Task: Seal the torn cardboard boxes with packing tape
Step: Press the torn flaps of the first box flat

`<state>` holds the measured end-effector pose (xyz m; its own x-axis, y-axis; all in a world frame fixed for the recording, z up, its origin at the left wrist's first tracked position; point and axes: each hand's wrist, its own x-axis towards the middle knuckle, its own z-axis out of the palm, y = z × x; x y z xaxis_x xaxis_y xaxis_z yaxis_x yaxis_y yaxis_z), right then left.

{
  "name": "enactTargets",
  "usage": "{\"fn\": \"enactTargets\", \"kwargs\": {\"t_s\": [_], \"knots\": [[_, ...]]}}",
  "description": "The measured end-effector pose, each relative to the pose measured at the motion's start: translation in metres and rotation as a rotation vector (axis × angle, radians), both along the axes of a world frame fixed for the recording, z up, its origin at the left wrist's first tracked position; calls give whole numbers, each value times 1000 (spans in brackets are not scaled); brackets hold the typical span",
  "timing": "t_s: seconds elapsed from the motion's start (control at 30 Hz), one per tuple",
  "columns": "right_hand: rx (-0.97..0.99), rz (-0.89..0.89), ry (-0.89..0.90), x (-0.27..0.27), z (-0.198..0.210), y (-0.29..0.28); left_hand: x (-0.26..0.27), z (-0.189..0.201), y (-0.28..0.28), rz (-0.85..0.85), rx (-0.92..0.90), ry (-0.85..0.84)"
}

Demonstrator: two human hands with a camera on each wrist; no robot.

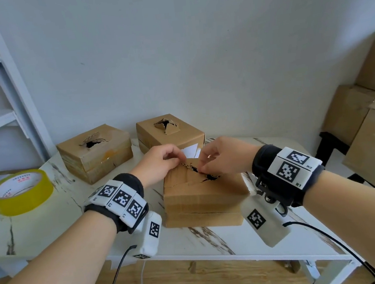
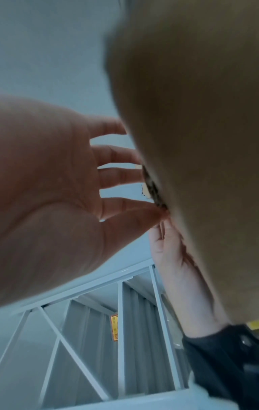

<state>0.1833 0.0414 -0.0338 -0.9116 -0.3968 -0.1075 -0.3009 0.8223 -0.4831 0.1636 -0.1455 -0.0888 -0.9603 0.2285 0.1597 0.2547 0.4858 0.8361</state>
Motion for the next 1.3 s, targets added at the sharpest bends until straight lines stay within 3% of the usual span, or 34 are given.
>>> {"fn": "enactTargets", "kwargs": {"t_s": [0.2,0.33,0.8,0.93,1.03,1.17,1.3], "knots": [[95,38,-92,5,11,-4,-3,-1,-4,28,-51,19],[157,66,-61,7,14,-9,0,0,2,13,-109,44],[-49,44,184,-1,-11,0,4,-6,8,76,-146,85],[-26,-3,35,0,-7,-6,4,-7,9,79,-149,89],[-174,-105,-119,4,0,-15,5,-8,8,85,-143,90],[-71,-108,-99,5,-1,-19,5,-7,9,96,-177,94],[-193,-161,-146,4,-2,-18,9,-3,9,94,-286,93]]}}
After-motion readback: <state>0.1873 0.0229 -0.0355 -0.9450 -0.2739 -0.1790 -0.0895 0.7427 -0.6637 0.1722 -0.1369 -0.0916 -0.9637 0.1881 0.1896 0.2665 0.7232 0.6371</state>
